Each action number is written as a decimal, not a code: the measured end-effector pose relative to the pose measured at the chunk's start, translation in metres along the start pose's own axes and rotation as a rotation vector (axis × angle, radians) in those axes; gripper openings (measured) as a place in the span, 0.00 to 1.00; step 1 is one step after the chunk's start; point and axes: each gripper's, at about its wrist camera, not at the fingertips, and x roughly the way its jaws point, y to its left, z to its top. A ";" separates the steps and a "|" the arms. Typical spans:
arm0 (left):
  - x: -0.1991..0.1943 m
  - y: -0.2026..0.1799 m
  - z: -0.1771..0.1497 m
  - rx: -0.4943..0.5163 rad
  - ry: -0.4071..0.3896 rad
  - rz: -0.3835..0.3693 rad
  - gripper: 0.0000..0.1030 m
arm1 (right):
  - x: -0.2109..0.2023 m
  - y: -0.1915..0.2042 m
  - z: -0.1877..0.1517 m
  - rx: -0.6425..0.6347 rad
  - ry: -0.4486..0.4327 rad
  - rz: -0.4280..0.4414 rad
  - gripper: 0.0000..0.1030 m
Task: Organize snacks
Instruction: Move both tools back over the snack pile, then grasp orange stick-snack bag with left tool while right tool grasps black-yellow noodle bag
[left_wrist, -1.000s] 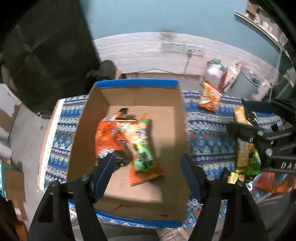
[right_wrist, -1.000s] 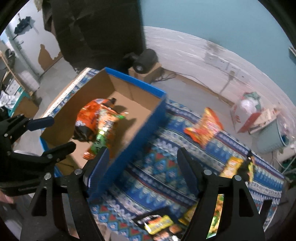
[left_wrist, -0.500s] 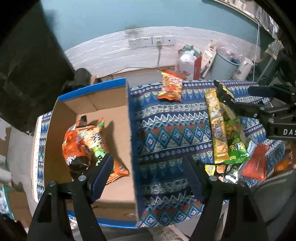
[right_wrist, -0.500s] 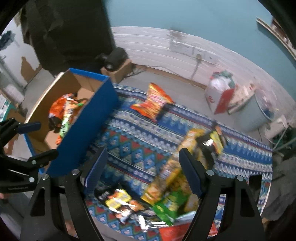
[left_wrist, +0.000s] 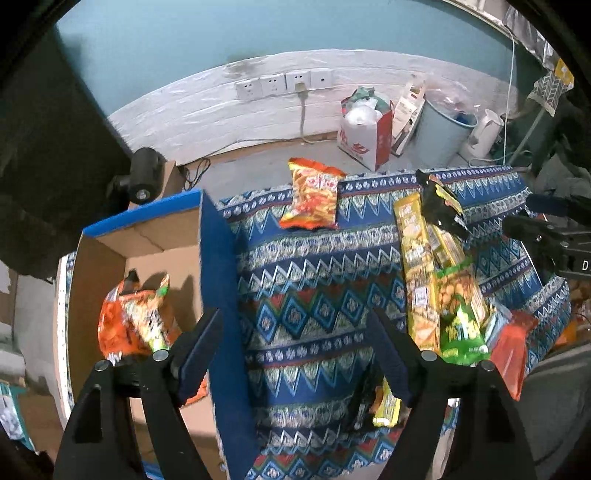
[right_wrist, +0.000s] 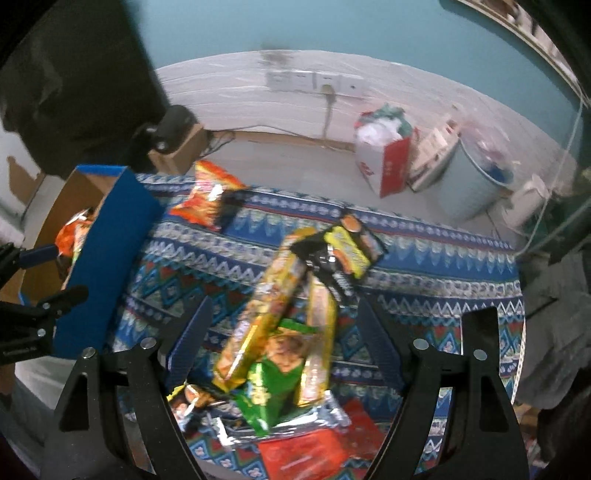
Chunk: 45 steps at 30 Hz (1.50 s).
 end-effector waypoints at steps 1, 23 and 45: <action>0.004 -0.002 0.006 0.001 0.003 -0.001 0.79 | 0.003 -0.006 0.002 0.015 0.008 -0.001 0.78; 0.116 -0.014 0.103 0.003 0.098 -0.011 0.83 | 0.112 -0.088 0.055 0.302 0.216 0.016 0.78; 0.191 -0.032 0.122 0.076 0.155 0.046 0.83 | 0.172 -0.102 0.055 0.427 0.286 0.042 0.79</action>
